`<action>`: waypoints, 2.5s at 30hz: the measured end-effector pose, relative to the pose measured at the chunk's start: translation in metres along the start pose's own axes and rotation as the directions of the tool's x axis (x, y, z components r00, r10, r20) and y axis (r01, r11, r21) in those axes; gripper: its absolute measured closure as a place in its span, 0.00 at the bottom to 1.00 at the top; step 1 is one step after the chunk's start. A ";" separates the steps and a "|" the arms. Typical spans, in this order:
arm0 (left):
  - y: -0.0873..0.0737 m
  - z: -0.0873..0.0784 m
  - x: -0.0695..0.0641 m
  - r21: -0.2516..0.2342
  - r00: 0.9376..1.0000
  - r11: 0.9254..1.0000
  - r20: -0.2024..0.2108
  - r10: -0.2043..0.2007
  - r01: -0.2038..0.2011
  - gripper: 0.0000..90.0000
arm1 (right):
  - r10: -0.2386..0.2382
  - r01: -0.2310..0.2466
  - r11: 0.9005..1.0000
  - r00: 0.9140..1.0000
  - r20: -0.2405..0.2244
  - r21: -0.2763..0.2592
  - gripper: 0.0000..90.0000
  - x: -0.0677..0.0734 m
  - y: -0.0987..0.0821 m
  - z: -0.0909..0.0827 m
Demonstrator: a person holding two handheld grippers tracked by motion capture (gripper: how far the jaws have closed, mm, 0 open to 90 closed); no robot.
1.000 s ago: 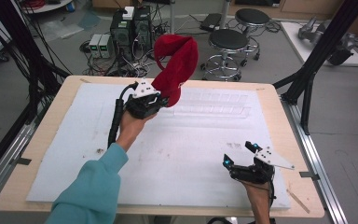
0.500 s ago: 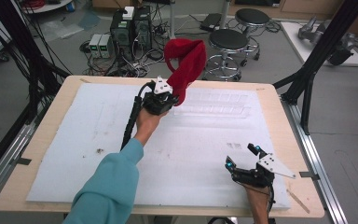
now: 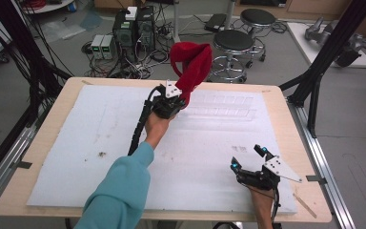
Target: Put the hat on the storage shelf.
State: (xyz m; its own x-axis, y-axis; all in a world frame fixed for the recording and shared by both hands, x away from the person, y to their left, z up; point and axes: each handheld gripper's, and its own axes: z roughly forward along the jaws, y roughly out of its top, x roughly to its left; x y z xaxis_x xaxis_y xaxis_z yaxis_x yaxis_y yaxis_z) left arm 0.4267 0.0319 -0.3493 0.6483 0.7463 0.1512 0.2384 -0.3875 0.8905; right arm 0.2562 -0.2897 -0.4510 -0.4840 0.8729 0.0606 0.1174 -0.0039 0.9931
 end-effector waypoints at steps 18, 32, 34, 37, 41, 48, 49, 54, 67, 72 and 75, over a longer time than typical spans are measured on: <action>-0.002 0.003 -0.012 -0.011 0.998 1.000 -0.068 -0.019 0.018 0.95 | 0.010 -0.010 1.000 1.000 -0.006 -0.002 0.00 0.001 0.000 0.002; 0.000 0.003 -0.013 -0.025 0.995 1.000 -0.102 -0.017 0.015 0.95 | 0.013 -0.013 1.000 1.000 -0.009 -0.003 0.00 0.001 0.000 0.002; -0.001 0.003 -0.010 -0.020 0.995 0.999 -0.093 -0.032 0.030 0.95 | 0.013 -0.013 1.000 1.000 -0.008 -0.002 0.00 0.001 0.000 0.002; -0.002 0.003 -0.008 -0.017 0.996 0.999 -0.083 -0.040 0.039 0.95 | 0.013 -0.013 1.000 1.000 -0.006 -0.002 0.00 0.001 0.000 0.003; -0.002 0.006 -0.012 -0.015 0.997 1.000 -0.080 -0.022 0.021 0.95 | 0.011 -0.011 1.000 1.000 -0.008 -0.001 0.00 0.001 0.000 0.002; -0.002 0.005 -0.008 -0.018 0.996 0.999 -0.072 -0.047 0.046 0.95 | 0.014 -0.014 1.000 1.000 -0.007 -0.001 0.00 0.001 0.000 0.002; -0.002 0.006 -0.009 -0.018 0.996 0.999 -0.071 -0.047 0.046 0.95 | 0.014 -0.014 1.000 1.000 -0.008 -0.002 0.00 0.001 0.000 0.002; -0.001 0.006 -0.010 -0.014 0.995 0.998 -0.078 -0.063 0.062 0.95 | 0.018 -0.018 1.000 1.000 -0.005 0.002 0.00 0.002 0.000 0.002; -0.010 0.020 -0.013 0.040 0.996 0.998 -0.066 -0.055 0.058 0.95 | 0.018 -0.018 1.000 1.000 -0.007 -0.002 0.00 0.001 0.000 0.002; -0.017 0.021 -0.012 0.042 0.998 0.997 -0.038 -0.058 0.060 0.94 | 0.017 -0.017 1.000 1.000 -0.007 -0.004 0.00 0.001 0.000 0.002; -0.019 0.021 -0.013 0.052 0.999 0.998 -0.020 -0.042 0.043 0.93 | 0.022 -0.022 1.000 1.000 -0.007 -0.004 0.00 0.001 -0.001 0.002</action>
State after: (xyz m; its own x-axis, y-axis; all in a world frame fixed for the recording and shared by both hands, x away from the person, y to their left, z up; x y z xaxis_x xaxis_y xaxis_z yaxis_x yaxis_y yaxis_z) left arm 0.4283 0.0183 -0.3775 0.6229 0.7726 0.1224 0.3035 -0.3830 0.8725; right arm 0.2576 -0.2880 -0.4517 -0.4872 0.8693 0.0829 0.1241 -0.0251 0.9919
